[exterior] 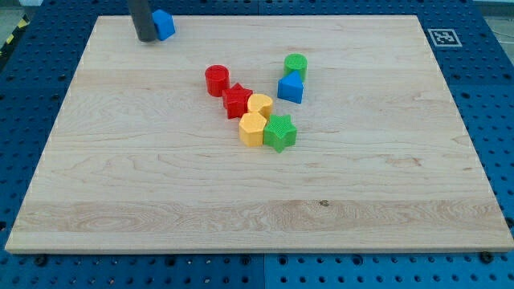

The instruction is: Slide your arm towards the bottom center

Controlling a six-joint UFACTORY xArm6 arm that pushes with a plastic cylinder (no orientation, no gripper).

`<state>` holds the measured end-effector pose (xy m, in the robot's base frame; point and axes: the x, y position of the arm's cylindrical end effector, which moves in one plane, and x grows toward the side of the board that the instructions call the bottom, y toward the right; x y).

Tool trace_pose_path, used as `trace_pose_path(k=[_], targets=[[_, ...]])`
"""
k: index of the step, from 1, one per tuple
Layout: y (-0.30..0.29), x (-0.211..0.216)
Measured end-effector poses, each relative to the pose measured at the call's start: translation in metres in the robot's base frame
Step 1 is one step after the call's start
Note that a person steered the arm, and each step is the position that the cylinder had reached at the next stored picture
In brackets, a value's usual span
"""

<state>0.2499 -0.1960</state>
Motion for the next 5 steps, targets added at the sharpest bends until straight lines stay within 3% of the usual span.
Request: trace_pose_path(k=[2,5], targets=[[-0.001,0.037],[-0.010,0.033]])
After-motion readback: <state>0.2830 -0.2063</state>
